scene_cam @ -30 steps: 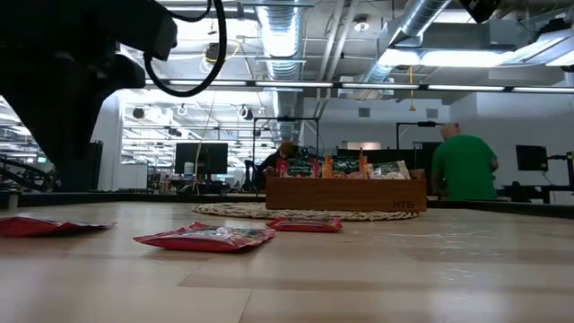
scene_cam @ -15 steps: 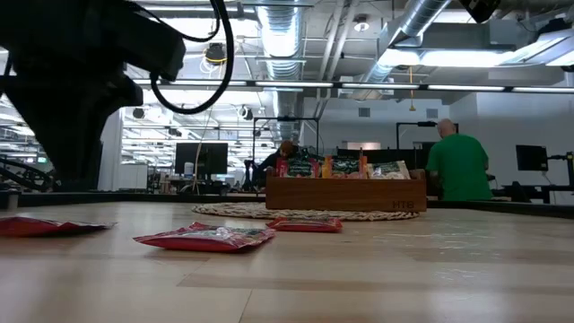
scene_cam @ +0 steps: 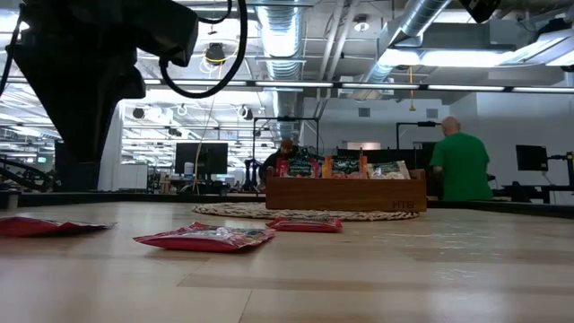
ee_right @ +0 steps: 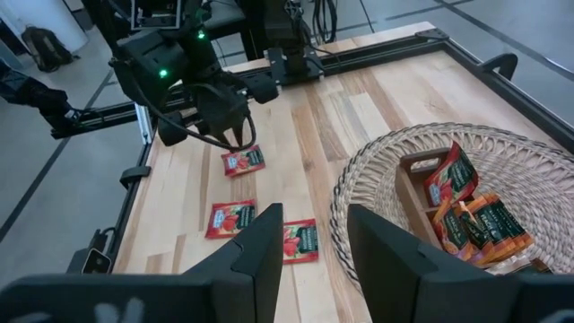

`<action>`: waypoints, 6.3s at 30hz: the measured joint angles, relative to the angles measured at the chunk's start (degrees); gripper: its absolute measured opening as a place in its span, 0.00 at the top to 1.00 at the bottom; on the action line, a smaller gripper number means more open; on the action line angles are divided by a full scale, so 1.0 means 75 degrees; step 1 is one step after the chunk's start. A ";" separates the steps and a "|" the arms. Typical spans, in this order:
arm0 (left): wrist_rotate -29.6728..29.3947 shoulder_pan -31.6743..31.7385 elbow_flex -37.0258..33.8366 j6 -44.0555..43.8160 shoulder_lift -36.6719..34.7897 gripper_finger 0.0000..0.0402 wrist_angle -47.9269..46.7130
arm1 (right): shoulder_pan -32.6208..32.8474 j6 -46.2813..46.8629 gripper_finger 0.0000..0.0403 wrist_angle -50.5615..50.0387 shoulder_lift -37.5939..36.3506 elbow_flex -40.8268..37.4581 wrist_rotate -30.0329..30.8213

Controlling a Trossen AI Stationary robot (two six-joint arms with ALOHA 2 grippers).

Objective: Pick & Place Tea
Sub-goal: Put the left red tea bag into the left slot of the wooden organizer

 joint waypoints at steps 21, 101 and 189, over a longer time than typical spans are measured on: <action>0.0098 0.0099 0.0003 0.0207 0.0000 0.64 0.0412 | 0.0000 0.0000 0.71 0.0000 0.0000 0.0000 0.0000; 0.0713 0.0498 -0.2429 0.1626 -0.0504 0.96 0.2430 | 0.0000 0.0064 0.71 0.0204 -0.0001 -0.0003 -0.0379; -0.7578 0.3145 0.1099 1.0637 0.2473 0.99 0.5249 | 0.0063 -0.0615 0.71 0.0697 0.0694 -0.0003 -0.0402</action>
